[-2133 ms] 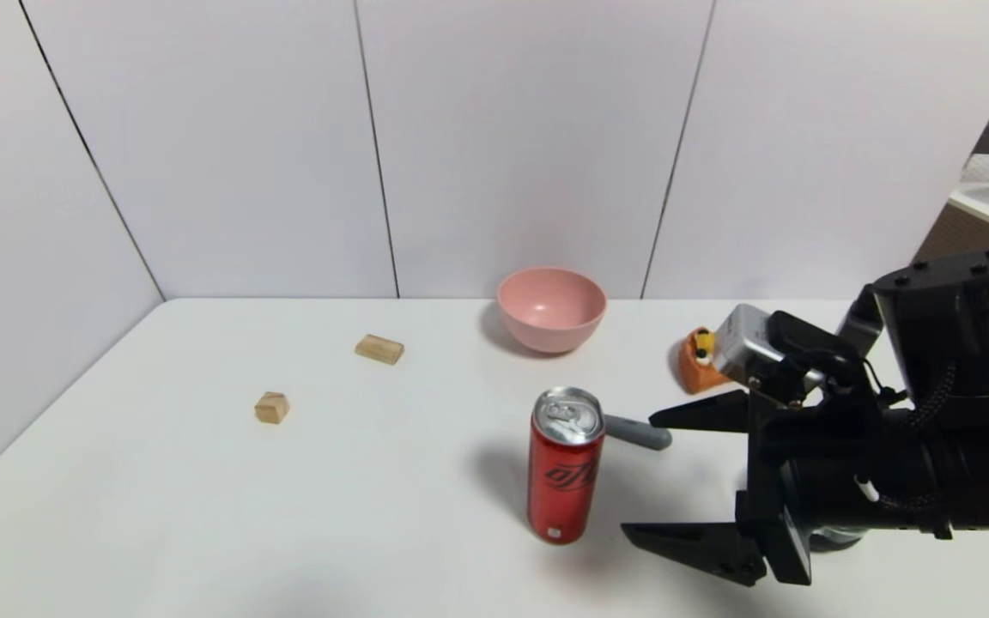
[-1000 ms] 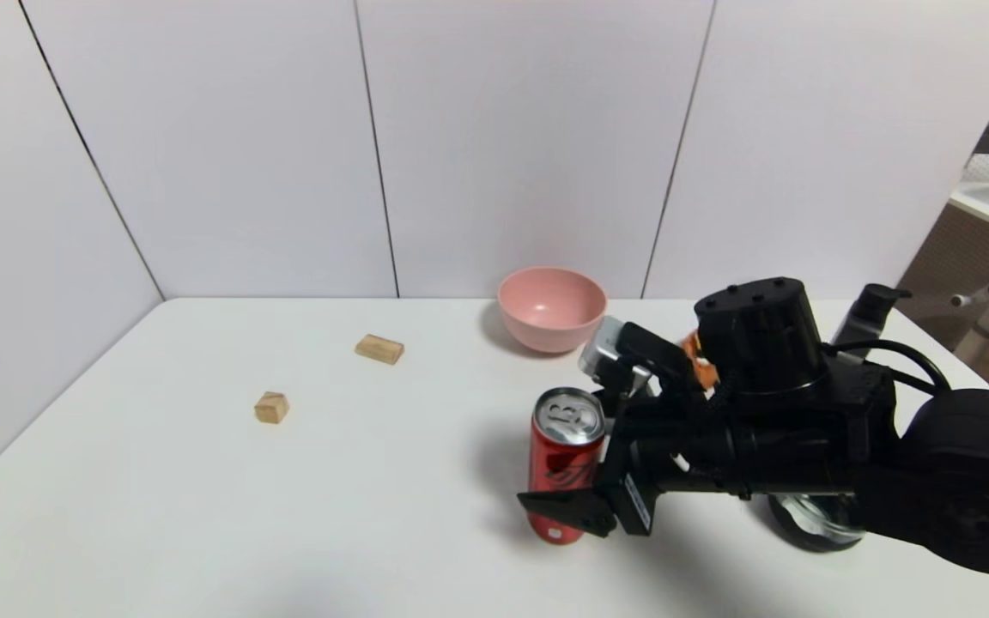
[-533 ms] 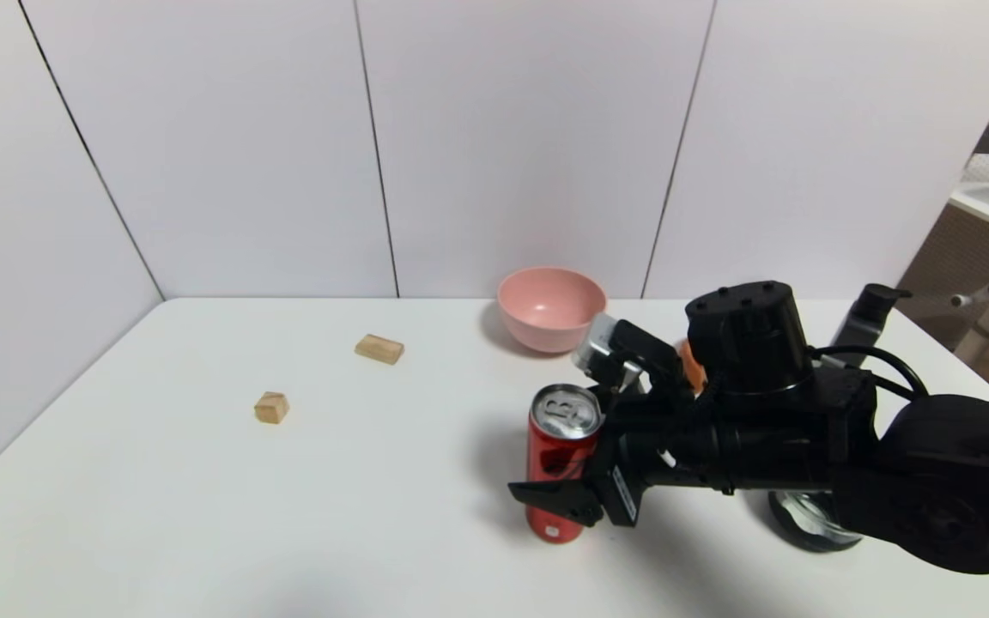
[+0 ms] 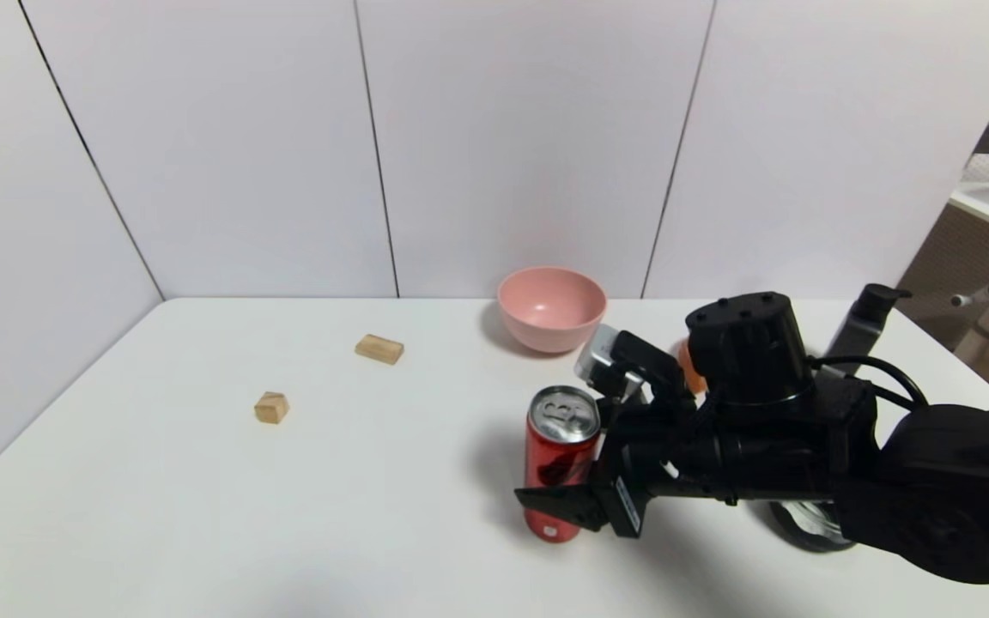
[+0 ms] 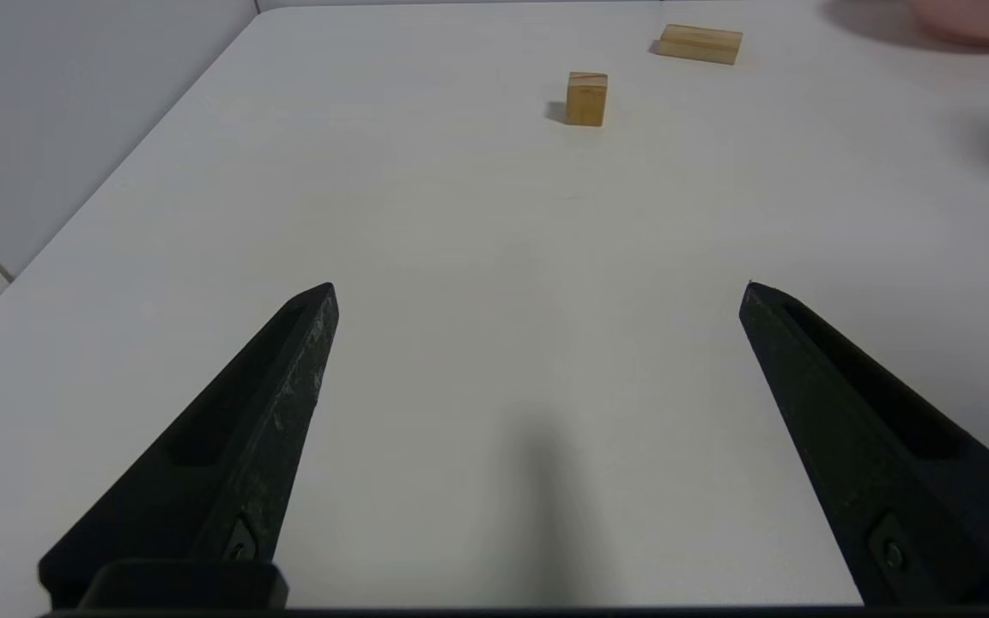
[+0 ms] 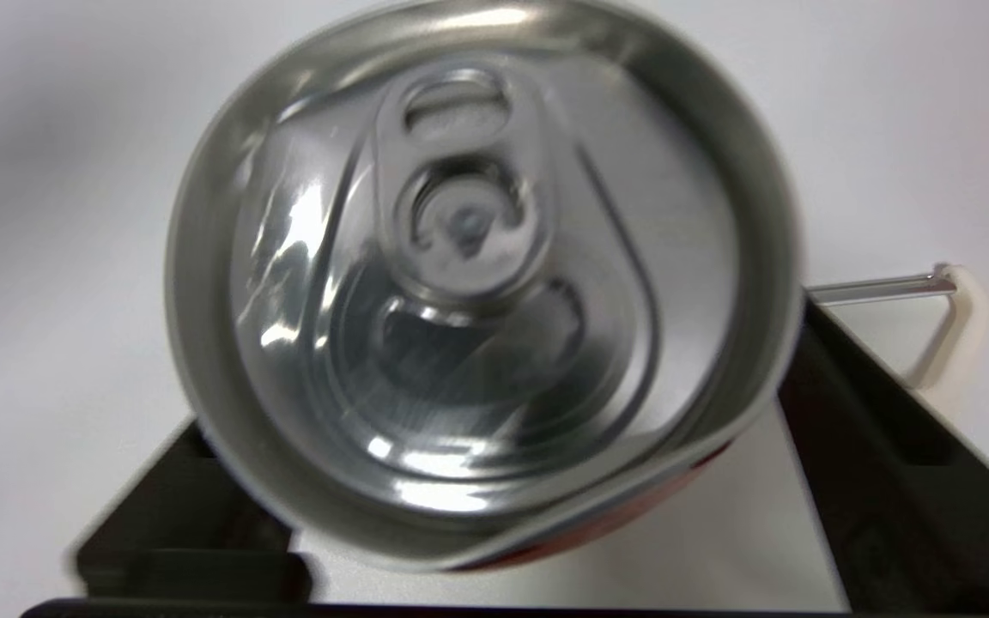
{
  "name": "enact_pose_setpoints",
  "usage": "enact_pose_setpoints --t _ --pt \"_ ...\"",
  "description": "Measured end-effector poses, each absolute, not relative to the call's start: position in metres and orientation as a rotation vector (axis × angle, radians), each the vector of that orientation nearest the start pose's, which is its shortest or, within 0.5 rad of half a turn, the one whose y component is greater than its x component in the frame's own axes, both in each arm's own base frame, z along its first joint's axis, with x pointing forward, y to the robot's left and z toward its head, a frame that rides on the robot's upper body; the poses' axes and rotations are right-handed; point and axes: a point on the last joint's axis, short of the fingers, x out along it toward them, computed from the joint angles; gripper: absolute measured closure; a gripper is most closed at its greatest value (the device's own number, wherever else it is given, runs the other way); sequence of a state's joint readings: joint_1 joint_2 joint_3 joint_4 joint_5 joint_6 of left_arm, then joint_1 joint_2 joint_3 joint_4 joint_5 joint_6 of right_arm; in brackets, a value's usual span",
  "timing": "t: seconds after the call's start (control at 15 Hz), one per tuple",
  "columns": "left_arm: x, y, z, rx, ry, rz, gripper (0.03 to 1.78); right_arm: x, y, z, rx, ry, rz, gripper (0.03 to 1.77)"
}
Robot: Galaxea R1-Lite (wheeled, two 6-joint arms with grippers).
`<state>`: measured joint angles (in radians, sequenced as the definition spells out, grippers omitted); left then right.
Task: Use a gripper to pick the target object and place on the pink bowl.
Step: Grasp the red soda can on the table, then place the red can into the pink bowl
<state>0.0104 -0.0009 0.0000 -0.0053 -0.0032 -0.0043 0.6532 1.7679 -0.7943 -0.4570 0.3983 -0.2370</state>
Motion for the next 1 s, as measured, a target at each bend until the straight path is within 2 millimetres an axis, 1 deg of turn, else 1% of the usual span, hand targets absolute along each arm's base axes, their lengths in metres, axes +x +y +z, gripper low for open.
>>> enact_pose_setpoints --t 0.13,0.2,0.27,0.73,1.0 --pt "-0.023 0.000 0.076 -0.004 -0.006 0.008 0.12 0.237 0.193 0.142 -0.280 0.417 1.087 0.66" --pt "-0.023 0.000 0.076 -0.004 -0.006 0.007 0.12 0.237 0.192 0.142 -0.279 0.416 1.086 0.78" --pt "-0.023 0.000 0.076 -0.004 -0.007 0.008 0.12 0.237 0.192 0.143 -0.278 0.415 1.085 0.83" --pt "-0.023 0.000 0.076 -0.004 -0.006 0.007 0.12 0.229 0.186 0.143 -0.279 0.420 1.088 0.87" --pt "-0.023 0.000 0.076 -0.004 -0.007 0.008 0.12 0.225 0.182 0.151 -0.274 0.394 1.085 0.89"
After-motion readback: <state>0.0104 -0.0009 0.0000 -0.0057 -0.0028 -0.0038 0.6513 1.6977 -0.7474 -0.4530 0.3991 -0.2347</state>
